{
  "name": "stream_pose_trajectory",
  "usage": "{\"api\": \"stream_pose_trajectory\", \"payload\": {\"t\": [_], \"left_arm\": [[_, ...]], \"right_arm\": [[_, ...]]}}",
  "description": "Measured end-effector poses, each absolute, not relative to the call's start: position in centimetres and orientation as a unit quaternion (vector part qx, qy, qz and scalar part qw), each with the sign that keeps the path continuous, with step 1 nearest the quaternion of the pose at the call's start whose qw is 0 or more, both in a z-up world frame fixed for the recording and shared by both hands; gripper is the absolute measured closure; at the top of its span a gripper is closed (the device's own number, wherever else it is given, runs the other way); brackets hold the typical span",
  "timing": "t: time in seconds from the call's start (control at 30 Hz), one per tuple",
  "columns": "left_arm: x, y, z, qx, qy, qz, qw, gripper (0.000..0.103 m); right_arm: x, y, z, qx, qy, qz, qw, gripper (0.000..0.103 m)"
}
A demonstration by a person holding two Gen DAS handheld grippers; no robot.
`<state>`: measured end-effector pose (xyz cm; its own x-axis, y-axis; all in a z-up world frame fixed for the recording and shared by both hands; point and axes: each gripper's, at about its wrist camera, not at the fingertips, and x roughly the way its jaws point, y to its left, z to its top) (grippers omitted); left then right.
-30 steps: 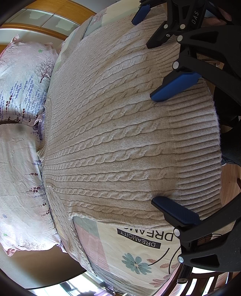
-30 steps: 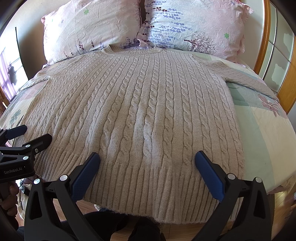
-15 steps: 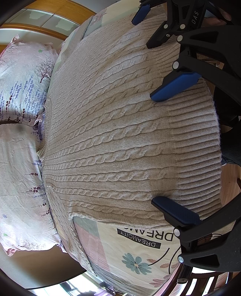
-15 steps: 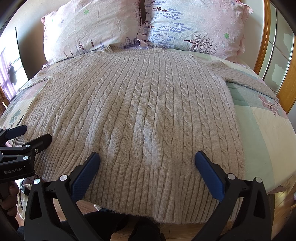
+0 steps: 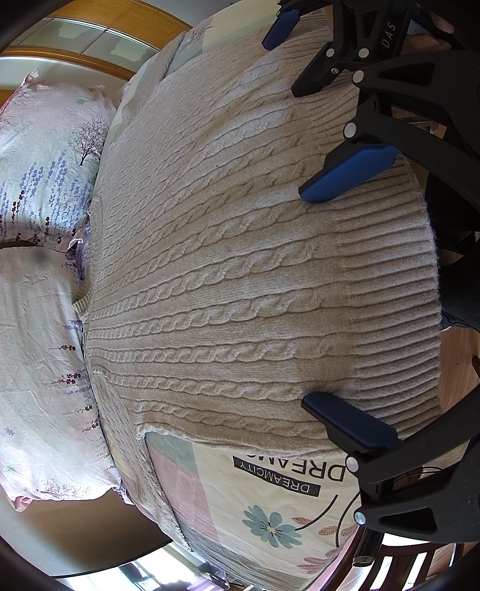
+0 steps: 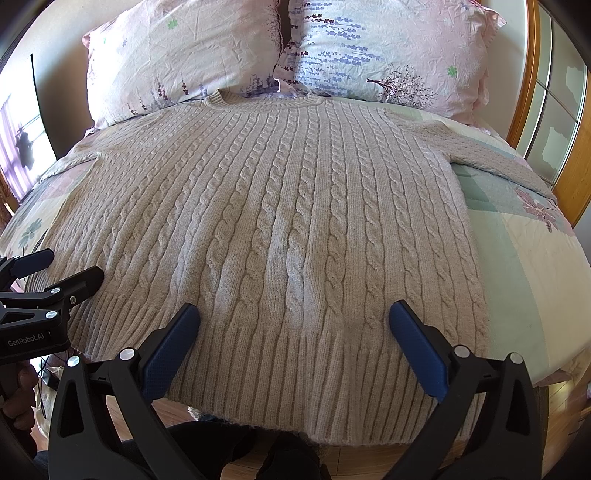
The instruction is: Fold small clothes
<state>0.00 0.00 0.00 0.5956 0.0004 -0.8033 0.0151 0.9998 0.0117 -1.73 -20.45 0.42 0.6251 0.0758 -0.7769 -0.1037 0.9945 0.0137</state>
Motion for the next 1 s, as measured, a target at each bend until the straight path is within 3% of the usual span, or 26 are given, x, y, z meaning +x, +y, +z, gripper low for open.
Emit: {"api": "stream_pose_trajectory", "payload": {"t": [0.73, 1.0], "left_arm": [[0.9, -0.3, 0.1, 0.019, 0.460, -0.018, 0.888, 0.002], [2.4, 0.1, 1.9, 0.038, 0.452, -0.003, 0.891, 0.002]], "right_arm": [[-1.2, -20.8, 0.4, -0.026, 0.438, 0.083, 0.895, 0.001], [6.4, -33.4, 4.7, 0.121, 0.400, 0.007, 0.908, 0.001]]}}
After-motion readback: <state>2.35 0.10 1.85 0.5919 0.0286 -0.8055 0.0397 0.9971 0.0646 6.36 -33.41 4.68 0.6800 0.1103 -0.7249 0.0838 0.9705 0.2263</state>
